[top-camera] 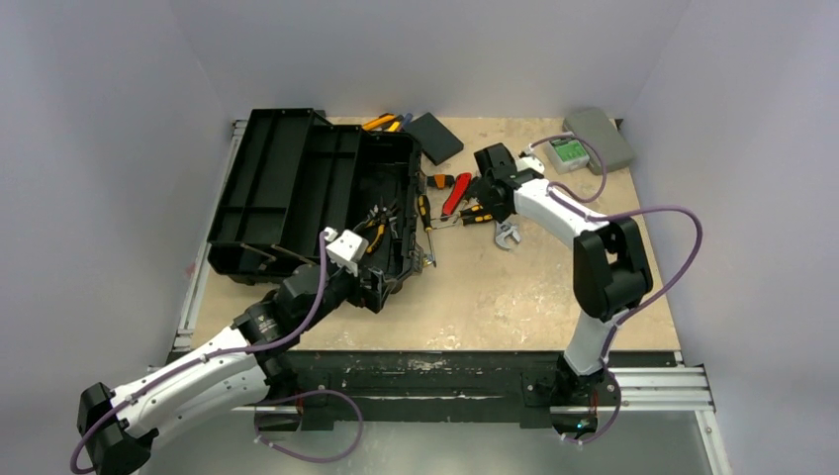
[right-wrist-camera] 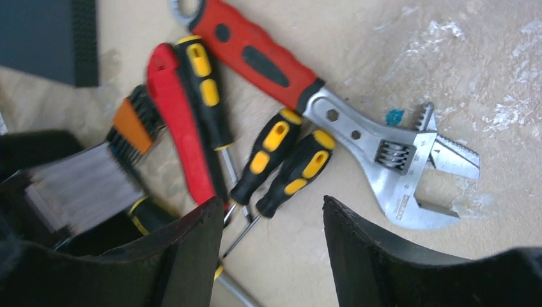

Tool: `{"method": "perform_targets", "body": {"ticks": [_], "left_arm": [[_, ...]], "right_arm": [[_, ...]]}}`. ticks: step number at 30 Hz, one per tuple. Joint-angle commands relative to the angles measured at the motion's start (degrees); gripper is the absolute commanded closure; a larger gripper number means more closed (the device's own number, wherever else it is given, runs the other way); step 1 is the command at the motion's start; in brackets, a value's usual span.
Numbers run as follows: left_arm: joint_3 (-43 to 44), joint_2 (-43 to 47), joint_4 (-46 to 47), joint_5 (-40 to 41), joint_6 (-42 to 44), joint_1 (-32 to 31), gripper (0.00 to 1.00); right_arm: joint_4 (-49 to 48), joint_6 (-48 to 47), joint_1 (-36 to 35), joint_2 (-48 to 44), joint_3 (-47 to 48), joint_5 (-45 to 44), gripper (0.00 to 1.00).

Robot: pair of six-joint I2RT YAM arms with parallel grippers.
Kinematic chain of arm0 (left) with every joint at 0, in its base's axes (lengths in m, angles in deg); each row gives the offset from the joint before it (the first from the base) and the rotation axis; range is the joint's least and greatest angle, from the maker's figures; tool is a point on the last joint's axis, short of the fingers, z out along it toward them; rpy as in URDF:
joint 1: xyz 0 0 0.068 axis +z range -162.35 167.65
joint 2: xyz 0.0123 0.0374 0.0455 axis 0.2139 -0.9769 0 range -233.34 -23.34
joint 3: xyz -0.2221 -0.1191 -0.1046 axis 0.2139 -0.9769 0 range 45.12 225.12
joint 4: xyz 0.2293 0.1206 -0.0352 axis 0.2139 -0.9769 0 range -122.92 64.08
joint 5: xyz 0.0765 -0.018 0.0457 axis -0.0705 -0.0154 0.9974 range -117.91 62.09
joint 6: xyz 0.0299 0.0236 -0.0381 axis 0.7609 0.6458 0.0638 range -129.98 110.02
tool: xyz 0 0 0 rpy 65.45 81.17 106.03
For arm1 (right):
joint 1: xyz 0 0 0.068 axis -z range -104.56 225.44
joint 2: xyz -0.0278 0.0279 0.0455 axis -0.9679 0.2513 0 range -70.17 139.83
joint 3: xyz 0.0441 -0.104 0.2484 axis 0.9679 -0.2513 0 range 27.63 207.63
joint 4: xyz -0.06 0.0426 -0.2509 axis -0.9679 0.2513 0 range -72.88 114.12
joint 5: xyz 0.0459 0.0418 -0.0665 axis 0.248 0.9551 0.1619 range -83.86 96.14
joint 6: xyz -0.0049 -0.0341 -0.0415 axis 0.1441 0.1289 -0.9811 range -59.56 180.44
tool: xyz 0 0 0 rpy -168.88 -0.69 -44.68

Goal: Pack the tool kit
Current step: Pick up the screwdriver from the center of the board.

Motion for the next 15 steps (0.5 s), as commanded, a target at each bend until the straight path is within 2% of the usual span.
{"method": "perform_targets", "body": {"ticks": [1, 8, 13, 15], "left_arm": [[-1.00, 1.44, 8.40, -2.02, 2.03, 0.25, 0.07], [-1.63, 0.71, 9.59, -2.35, 1.29, 0.25, 0.07], [-1.60, 0.27, 9.84, -2.87, 0.61, 0.25, 0.08], [-1.62, 0.44, 9.71, -2.70, 0.75, 0.24, 0.07]], "right_arm": [[0.89, 8.53, 1.64, 4.27, 1.63, -0.38, 0.44], [-2.69, 10.35, 2.51, 7.23, -0.15, 1.33, 0.45], [-2.19, 9.99, 2.73, 11.01, 2.49, 1.80, 0.46], [-2.25, 10.29, 2.93, 11.89, 2.51, 2.11, 0.50]]}}
